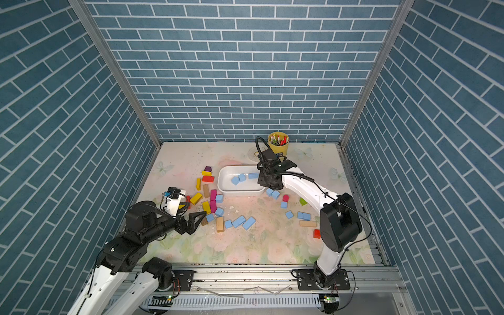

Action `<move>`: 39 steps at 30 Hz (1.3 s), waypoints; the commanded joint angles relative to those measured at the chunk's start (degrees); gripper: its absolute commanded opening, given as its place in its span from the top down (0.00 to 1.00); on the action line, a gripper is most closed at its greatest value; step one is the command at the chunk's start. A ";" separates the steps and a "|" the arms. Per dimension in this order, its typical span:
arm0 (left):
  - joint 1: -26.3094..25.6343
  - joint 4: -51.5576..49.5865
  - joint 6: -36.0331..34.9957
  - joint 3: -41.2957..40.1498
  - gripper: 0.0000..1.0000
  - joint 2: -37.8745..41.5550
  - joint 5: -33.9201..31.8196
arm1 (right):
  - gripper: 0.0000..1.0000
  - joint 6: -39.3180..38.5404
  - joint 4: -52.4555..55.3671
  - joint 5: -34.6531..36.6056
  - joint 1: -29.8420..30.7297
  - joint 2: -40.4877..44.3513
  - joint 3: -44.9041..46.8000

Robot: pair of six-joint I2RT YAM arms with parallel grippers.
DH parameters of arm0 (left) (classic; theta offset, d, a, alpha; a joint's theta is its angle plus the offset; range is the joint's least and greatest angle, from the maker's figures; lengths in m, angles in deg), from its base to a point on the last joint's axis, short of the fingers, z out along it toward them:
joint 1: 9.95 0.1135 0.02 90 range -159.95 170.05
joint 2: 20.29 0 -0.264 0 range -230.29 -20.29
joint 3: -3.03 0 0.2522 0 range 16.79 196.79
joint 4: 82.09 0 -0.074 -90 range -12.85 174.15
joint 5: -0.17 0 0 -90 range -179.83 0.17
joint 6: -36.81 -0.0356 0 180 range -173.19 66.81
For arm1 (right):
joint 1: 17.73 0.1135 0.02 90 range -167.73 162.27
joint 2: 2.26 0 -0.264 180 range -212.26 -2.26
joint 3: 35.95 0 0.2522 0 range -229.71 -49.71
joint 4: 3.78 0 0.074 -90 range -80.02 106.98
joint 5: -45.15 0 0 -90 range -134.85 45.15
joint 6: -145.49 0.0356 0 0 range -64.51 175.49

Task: Pick out the blue building blocks
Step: Place the building block in the storage box.

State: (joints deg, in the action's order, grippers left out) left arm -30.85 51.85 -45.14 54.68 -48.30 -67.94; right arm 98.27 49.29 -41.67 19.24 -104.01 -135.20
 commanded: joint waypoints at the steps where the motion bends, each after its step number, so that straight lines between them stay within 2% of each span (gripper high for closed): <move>1: 0.19 -0.43 -0.48 -0.28 0.01 -0.12 -0.51 | 0.80 -3.78 4.20 -1.06 0.13 -4.15 -4.88; 19: 0.17 -0.48 -0.58 -0.31 0.01 -0.39 -0.48 | 0.77 -8.55 10.89 0.72 0.16 -20.97 -20.91; 28: 0.19 -0.40 -0.58 -0.27 0.01 -0.64 -0.36 | 0.69 -8.20 12.56 0.99 0.21 -25.56 -24.45; 39: 0.17 -0.40 -0.61 -0.33 0.01 -0.82 -0.19 | 0.54 -7.45 13.31 0.54 0.21 -25.81 -25.45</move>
State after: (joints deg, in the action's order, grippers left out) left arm -30.85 51.83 -45.14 54.68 -48.95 -68.10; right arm 90.97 60.19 -41.49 19.24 -129.15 -159.00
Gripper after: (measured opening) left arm 0.994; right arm 0.454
